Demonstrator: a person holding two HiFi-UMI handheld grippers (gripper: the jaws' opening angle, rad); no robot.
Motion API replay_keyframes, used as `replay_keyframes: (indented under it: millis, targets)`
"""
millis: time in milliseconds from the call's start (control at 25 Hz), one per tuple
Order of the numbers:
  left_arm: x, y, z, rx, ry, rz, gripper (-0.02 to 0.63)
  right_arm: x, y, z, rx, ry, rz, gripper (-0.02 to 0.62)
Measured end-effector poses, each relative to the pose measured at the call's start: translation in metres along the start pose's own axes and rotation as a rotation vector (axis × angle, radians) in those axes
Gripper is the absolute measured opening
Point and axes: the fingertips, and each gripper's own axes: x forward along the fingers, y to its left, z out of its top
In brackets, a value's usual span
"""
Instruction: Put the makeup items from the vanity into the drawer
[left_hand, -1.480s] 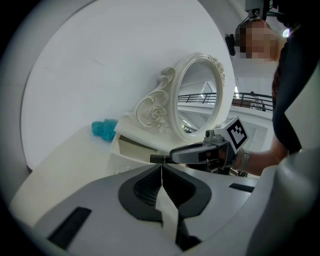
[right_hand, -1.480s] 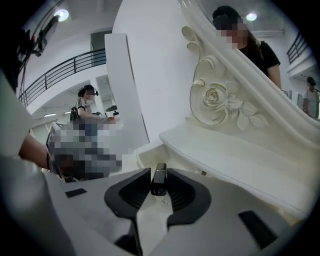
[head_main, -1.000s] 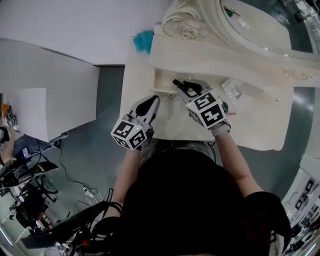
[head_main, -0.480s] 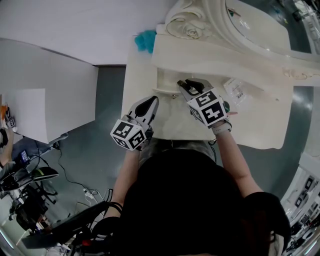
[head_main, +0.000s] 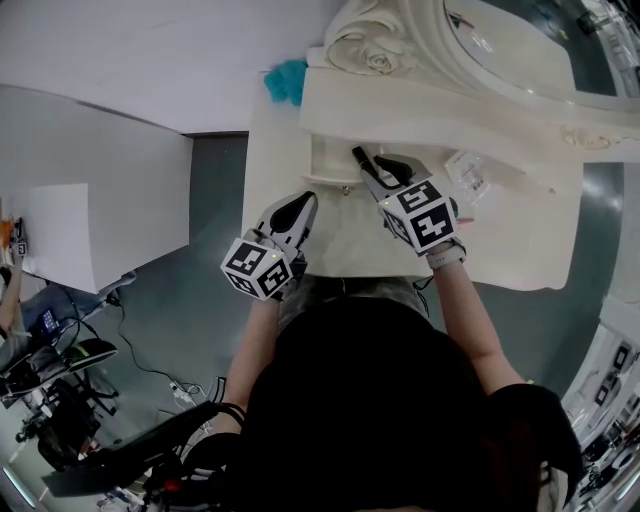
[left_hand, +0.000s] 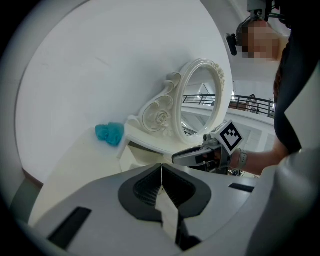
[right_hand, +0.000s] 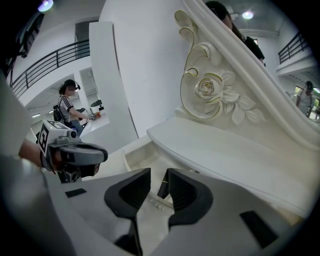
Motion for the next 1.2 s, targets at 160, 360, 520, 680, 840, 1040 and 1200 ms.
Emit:
replay_keyframes:
  millis: [160, 360, 520, 680, 840, 1040, 1200]
  targets:
    - [0.002, -0.002, 0.000, 0.005, 0.007, -0.016, 0.017, -0.008, -0.001, -0.003, 0.015, -0.013, -0.016, 0.110]
    - [0.011, -0.010, 0.002, 0.021, 0.019, -0.052, 0.017, -0.024, -0.003, -0.011, 0.041, -0.045, -0.027, 0.107]
    - [0.020, -0.021, 0.002, 0.047, 0.036, -0.091, 0.017, -0.037, -0.005, -0.019, 0.071, -0.086, -0.037, 0.046]
    - [0.033, -0.032, -0.004, 0.072, 0.080, -0.146, 0.017, -0.045, -0.003, -0.033, 0.115, -0.098, -0.042, 0.029]
    - [0.046, -0.045, -0.012, 0.092, 0.123, -0.197, 0.017, -0.050, 0.005, -0.050, 0.125, -0.080, -0.036, 0.026]
    - [0.061, -0.063, -0.021, 0.117, 0.173, -0.270, 0.015, -0.055, 0.012, -0.071, 0.171, -0.055, -0.038, 0.026]
    - [0.072, -0.076, -0.027, 0.120, 0.203, -0.319, 0.015, -0.062, 0.010, -0.084, 0.200, -0.042, -0.056, 0.026]
